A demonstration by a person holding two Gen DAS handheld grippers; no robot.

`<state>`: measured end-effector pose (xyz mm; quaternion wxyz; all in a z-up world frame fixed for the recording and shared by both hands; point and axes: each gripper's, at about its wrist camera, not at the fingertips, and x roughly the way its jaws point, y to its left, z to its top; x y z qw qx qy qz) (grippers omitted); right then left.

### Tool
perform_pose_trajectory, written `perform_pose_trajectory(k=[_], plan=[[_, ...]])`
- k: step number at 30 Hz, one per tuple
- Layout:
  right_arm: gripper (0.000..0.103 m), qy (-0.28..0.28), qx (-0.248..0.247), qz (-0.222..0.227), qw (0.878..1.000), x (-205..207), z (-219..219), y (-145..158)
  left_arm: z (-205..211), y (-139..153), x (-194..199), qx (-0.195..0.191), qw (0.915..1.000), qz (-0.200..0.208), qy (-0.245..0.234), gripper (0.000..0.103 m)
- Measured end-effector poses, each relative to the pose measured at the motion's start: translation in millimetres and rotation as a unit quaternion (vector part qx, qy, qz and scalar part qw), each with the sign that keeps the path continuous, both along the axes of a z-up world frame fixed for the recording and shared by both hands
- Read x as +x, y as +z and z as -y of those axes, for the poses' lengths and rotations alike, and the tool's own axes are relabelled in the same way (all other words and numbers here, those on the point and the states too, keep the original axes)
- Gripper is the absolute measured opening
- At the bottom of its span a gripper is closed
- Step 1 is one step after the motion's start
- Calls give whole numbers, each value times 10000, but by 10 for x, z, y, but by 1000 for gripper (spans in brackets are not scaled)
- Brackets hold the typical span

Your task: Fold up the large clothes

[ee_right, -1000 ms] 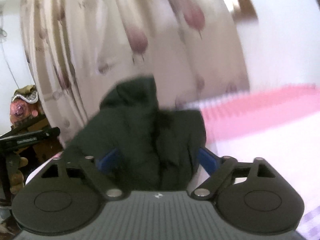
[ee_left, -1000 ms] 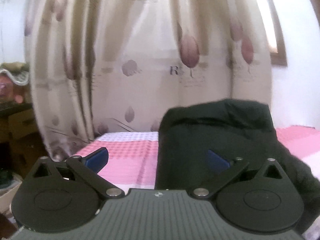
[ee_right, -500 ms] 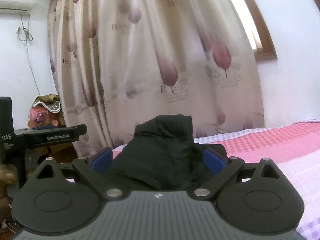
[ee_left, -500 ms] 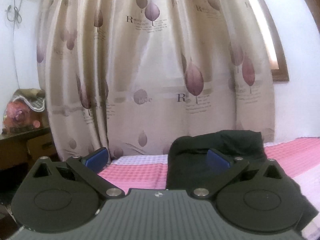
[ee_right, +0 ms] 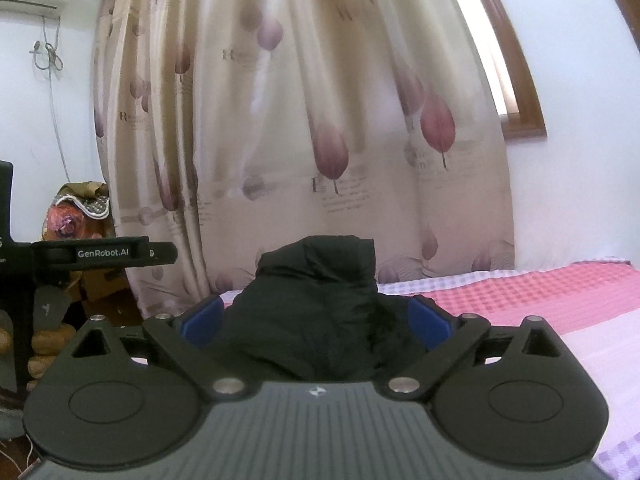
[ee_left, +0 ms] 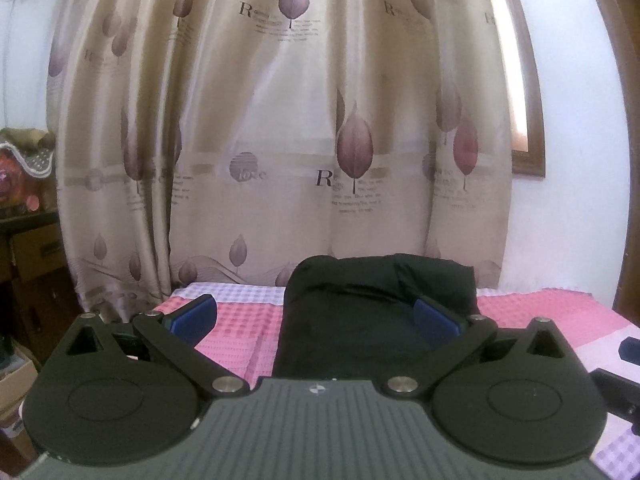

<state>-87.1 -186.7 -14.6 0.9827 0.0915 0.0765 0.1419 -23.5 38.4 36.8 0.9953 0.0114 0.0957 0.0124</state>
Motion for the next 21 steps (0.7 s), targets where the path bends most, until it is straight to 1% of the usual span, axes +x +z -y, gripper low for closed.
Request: perform_pose_trajectory(k=[5, 9, 17, 19, 21], plan=[[100, -89, -51, -70, 9999, 3, -18, -20, 9, -44, 10, 17, 10000, -60, -16, 103], [100, -246, -194, -127, 9994, 26, -32, -34, 21, -97, 20, 33, 9999, -131, -23, 103], [100, -302, -229, -247, 9990, 52, -33, -92, 55, -198, 38, 89, 9997, -201, -46, 103], [100, -287, -231, -261, 9990, 56, -30, -98, 61, -222, 15, 95, 9998, -135, -144, 103], [100, -275, -250, -286, 9989, 60, -37, -108, 95, -250, -21, 202, 9997, 13, -142, 103]])
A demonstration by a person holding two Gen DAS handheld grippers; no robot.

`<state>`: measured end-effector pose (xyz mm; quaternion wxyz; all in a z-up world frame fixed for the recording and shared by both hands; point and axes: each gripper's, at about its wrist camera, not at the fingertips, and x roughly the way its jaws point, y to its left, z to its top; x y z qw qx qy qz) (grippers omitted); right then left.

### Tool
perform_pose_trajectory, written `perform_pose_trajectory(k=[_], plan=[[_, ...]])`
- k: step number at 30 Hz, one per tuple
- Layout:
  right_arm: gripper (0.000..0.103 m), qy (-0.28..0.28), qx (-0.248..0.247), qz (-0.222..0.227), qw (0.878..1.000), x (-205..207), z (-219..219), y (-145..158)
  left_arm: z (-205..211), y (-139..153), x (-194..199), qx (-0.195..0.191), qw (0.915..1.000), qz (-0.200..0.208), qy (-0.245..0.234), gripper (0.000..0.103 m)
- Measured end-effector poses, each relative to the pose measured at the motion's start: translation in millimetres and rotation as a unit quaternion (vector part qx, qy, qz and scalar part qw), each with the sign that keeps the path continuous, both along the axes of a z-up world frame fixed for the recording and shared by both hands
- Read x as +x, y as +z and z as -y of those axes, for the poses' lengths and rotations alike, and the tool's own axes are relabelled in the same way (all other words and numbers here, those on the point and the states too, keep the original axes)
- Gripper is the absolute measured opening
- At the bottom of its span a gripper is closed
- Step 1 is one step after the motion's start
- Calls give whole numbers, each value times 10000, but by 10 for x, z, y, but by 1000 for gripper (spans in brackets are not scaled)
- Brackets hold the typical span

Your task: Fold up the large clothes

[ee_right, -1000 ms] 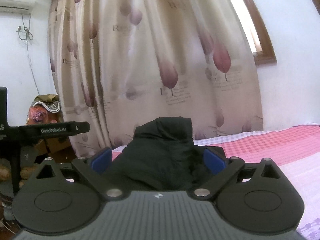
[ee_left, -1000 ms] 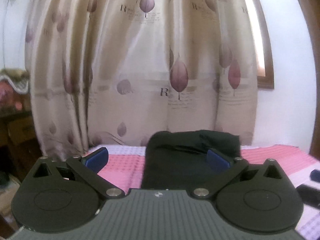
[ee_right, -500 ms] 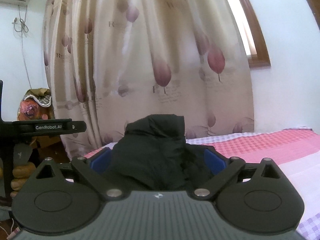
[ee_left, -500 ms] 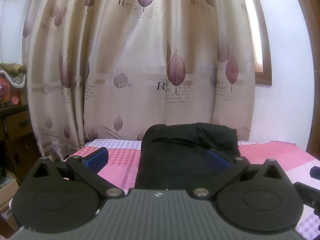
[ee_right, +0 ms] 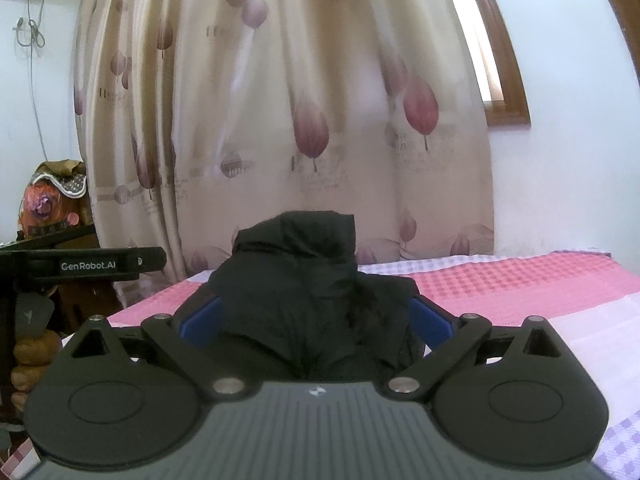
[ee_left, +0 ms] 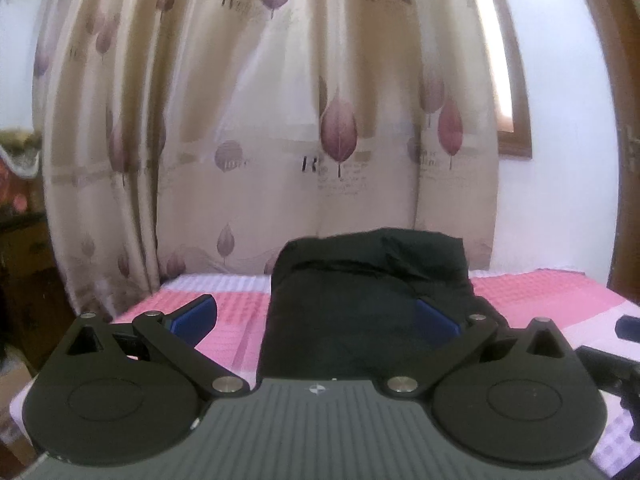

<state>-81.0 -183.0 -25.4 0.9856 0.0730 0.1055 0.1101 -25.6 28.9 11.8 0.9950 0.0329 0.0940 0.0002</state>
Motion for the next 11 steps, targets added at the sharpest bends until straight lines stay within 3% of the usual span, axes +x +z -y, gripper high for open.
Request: perform_pose_trajectory(k=[11], plan=[[101, -45, -117, -57, 9999, 17, -58, -8, -2, -50, 20, -106, 9998, -133, -76, 103]])
